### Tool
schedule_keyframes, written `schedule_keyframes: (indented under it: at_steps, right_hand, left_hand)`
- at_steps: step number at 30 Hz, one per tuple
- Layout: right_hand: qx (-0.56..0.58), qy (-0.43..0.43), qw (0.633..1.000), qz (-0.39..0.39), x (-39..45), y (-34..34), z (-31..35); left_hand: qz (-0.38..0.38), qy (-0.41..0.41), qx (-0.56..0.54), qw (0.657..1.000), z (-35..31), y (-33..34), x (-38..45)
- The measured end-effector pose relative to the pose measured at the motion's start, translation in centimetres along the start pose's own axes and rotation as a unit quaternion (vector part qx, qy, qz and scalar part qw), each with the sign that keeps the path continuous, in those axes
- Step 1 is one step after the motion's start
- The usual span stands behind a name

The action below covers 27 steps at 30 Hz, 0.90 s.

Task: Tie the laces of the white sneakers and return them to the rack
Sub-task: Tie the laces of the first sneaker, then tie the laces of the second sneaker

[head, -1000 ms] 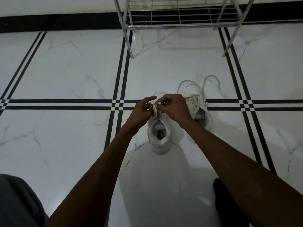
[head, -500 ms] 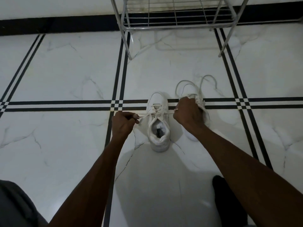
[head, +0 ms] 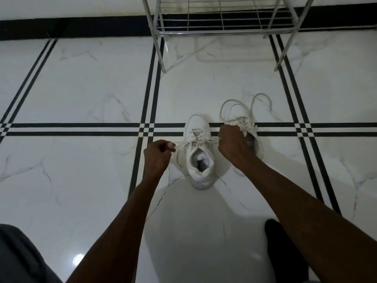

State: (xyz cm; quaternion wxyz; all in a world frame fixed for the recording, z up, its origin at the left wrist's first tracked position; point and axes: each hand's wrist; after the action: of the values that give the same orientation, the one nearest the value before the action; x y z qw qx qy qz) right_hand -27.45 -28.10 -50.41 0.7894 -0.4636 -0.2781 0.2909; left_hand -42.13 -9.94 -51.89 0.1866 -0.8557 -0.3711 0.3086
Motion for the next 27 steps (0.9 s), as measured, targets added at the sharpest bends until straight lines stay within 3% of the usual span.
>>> schedule_keyframes:
  at_steps: [4, 7, 12, 14, 17, 19, 23, 27]
  right_hand:
    - [0.095, -0.082, 0.988, 0.09, 0.0, -0.5, -0.3]
    - [0.12, -0.081, 0.984, 0.106, -0.4, -0.2, 0.0]
    - [0.015, -0.046, 0.993, 0.105, -0.3, 0.3, -0.2]
    - [-0.024, -0.054, 0.994, 0.094, -0.6, 0.6, -0.4]
    - [-0.011, -0.041, 0.996, 0.081, -1.1, 1.7, -0.4]
    - [0.03, -0.026, 0.997, 0.064, -1.2, 2.1, 0.0]
    - [0.052, 0.067, 0.988, 0.13, -1.5, 1.8, 0.6]
    - [0.294, 0.184, 0.927, 0.142, -1.3, 1.7, 1.9]
  left_hand:
    - [0.08, 0.108, 0.09, 0.987, 0.2, 0.5, 0.7]
    - [0.081, 0.15, 0.223, 0.96, -0.5, 1.8, 0.8]
    - [-0.028, 0.187, 0.283, 0.94, -1.6, 2.2, -0.2]
    - [-0.101, 0.242, 0.356, 0.897, -1.1, 1.9, 0.0]
    - [-0.123, 0.292, 0.406, 0.857, -0.8, 1.9, -0.1]
    - [-0.108, 0.289, 0.386, 0.87, -0.9, 1.9, -0.1]
    - [-0.018, 0.17, 0.186, 0.968, -0.7, 1.9, -0.5]
    - [0.052, 0.041, 0.01, 0.998, -0.6, 1.2, -1.4]
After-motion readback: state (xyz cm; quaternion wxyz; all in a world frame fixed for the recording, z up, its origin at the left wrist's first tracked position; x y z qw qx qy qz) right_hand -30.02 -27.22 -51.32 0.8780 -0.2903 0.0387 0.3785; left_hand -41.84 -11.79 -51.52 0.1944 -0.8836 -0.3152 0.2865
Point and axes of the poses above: each hand's wrist, its own x-axis towards the middle knuckle, its own y-axis out of the palm, z = x × y, and after that the axes turned 13 degrees about -y, right-handed
